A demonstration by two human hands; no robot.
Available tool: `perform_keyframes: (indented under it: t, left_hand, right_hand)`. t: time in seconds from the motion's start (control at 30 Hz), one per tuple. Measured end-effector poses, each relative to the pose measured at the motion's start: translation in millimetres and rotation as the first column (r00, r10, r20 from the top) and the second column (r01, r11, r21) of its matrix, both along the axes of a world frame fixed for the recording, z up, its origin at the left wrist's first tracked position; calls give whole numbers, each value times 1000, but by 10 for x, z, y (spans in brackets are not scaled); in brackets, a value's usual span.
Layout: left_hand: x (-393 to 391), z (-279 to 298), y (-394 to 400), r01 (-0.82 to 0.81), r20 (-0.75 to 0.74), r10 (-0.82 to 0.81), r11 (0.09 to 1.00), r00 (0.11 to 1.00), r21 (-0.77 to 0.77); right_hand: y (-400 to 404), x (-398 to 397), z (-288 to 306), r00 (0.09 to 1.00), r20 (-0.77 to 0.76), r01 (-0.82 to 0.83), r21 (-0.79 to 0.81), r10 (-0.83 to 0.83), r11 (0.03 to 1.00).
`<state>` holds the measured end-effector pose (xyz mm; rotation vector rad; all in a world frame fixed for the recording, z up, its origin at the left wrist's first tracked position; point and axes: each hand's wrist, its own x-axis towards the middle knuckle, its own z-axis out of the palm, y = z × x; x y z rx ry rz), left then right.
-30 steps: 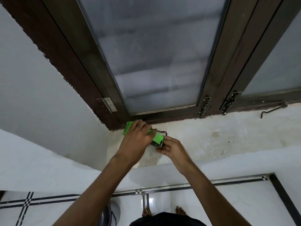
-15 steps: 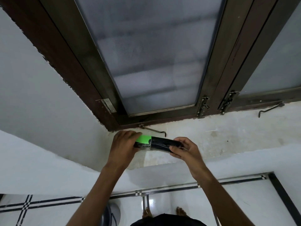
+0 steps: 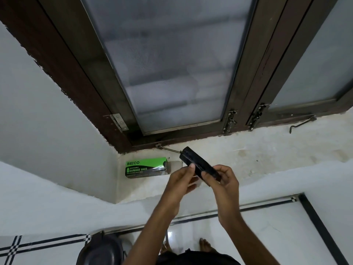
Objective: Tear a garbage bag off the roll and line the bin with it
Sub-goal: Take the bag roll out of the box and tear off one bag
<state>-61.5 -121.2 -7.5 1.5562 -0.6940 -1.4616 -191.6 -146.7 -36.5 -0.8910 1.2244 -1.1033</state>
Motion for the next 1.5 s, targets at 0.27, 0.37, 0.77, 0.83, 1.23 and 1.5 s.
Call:
perform_keyframes:
  t: [0.27, 0.37, 0.77, 0.83, 1.23, 1.5]
  left_hand:
    - [111, -118, -137, -101, -252, 107, 994, 962, 37]
    - [153, -155, -151, -118, -424, 157, 986, 892, 117]
    - [-384, -177, -534, -319, -404, 401, 912, 822, 257]
    - [-503, -212, -585, -345, -380, 435, 895, 816, 284]
    - [-884, -187, -925, -380, -228, 443, 884, 867, 271]
    - [-1009, -77, -1046, -244, -232, 282, 953, 931, 177]
  right_hand:
    - [-36, -86, 97, 954, -284, -125, -90, 95, 988]
    - [-157, -197, 161, 968, -217, -130, -18, 123, 991]
    - [-899, -880, 313, 930, 352, -187, 200, 108, 962]
    - [-1109, -1132, 324, 930, 361, -155, 207, 72, 966]
    - [-2185, -2663, 295, 903, 181, 346, 225, -388, 911]
    - [-1625, -2060, 305, 810, -559, -130, -467, -178, 875]
